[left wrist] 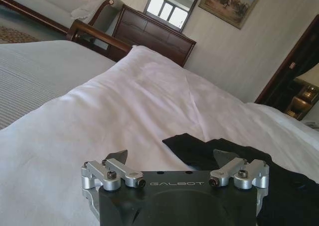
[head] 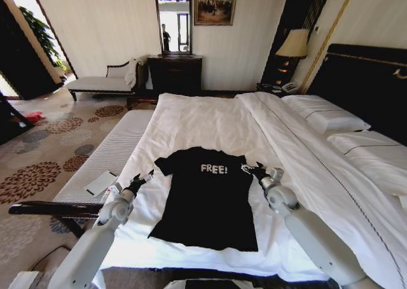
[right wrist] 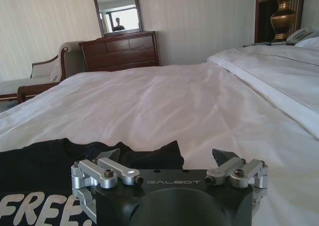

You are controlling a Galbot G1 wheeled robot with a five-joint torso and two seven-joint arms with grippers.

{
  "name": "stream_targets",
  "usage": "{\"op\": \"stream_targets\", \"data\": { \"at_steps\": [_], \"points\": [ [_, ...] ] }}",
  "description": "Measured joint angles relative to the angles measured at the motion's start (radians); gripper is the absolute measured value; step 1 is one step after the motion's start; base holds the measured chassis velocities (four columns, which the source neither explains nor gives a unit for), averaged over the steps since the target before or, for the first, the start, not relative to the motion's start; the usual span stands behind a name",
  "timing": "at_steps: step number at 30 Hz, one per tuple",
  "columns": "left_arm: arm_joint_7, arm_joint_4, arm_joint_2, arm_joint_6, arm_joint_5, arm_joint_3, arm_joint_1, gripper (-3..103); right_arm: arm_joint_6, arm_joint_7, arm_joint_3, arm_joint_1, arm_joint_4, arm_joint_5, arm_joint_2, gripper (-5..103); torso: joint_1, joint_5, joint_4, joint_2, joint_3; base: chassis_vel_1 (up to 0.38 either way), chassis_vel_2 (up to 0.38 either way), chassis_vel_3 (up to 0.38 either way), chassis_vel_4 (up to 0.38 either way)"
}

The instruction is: Fold the clothes on the bed.

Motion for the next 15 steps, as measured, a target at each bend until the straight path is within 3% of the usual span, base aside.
{"op": "stream_targets", "data": {
  "at_steps": [15],
  "points": [
    [0.046, 0.213, -0.047, 0.013, -0.044, 0.107, -0.210, 84, -0.002, 0.025, 0.077, -0.064, 0.052, 0.030, -0.037, 100, 0.000, 0.0001, -0.0003, 0.000, 0.000, 0.000, 0.000, 0.000, 0.000]
  ]
}}
